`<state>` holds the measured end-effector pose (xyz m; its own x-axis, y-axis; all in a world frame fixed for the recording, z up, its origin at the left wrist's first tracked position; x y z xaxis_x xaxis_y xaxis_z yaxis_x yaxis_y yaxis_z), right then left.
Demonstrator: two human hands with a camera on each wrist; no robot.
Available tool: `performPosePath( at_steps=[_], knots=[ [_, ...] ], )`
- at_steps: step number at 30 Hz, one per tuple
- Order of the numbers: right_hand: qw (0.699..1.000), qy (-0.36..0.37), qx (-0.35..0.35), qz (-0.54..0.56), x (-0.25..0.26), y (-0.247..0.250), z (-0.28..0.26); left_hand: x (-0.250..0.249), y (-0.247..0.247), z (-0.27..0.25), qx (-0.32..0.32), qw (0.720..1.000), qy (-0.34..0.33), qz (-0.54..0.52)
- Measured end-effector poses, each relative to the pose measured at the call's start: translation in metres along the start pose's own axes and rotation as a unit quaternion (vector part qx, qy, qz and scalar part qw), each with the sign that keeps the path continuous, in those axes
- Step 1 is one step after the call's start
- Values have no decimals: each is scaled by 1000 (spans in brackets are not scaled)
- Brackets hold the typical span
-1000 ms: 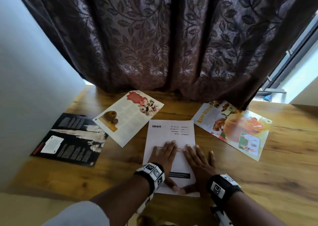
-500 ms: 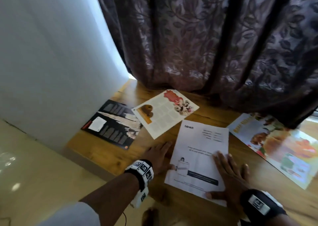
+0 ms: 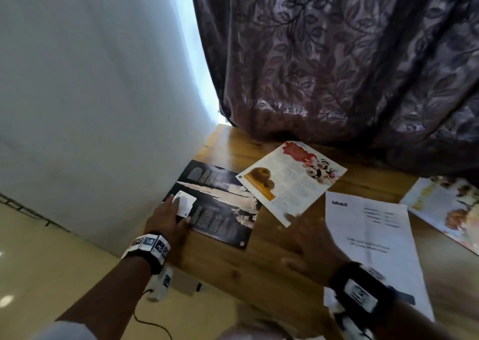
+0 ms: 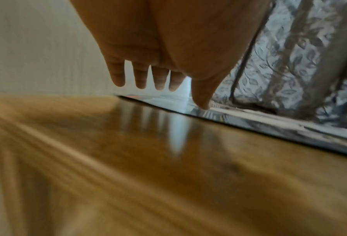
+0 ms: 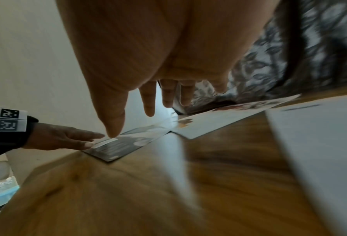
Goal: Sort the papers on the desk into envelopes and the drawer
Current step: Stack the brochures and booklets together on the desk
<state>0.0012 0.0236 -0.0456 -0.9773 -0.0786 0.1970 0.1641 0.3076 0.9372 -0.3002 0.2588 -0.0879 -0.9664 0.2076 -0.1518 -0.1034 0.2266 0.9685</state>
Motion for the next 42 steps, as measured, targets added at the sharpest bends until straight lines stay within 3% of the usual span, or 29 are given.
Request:
performPosePath(
  at_steps=[2, 4, 8, 11, 14, 19, 25, 28, 32, 36, 39, 42],
  knots=[
    [999, 15, -4, -44, 31, 4, 43, -2, -8, 1, 40, 997, -46, 43],
    [1000, -1, 16, -16, 50, -7, 75, -4, -9, -3, 61, 994, -61, 67],
    [997, -37, 63, 5, 67, -29, 101, -24, 20, -22, -26, 975, -115, 191],
    [994, -57, 93, 14, 72, -36, 101, -24, 27, -20, -42, 984, -136, 108],
    [994, -59, 83, 28, 77, -30, 95, -13, 25, -6, -24, 994, -100, 30],
    [993, -61, 104, 5, 89, -29, 80, 20, -5, 17, 59, 997, 45, 20],
    [993, -64, 101, 13, 93, -28, 74, 18, -8, 31, 83, 986, 88, -113],
    [992, -60, 97, 52, 91, -29, 71, 7, 11, 33, 45, 991, 38, -123],
    [981, -69, -2, 180, 75, -14, 60, -18, 73, 9, -41, 978, -50, -199],
    [933, -124, -180, 287, 49, 29, 48, -52, 145, -13, -88, 955, -180, -218],
    [896, -157, -246, 336, 25, 55, 34, -92, 196, -33, -97, 937, -287, -176],
    [849, -139, -278, 428, 11, 78, 18, -131, 242, -48, -113, 919, -343, -155]
  ],
)
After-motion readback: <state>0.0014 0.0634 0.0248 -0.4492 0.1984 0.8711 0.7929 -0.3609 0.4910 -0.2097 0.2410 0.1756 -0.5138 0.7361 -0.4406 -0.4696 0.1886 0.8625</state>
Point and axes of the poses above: each hand's wrist, its own z-axis towards the middle knuckle, its own y-axis out of the back of the hand, x = y × z, the point moved 9 cm from there along z, towards the middle knuckle, and after that the axes turned 5 degrees about y, right-handed, at the moved point
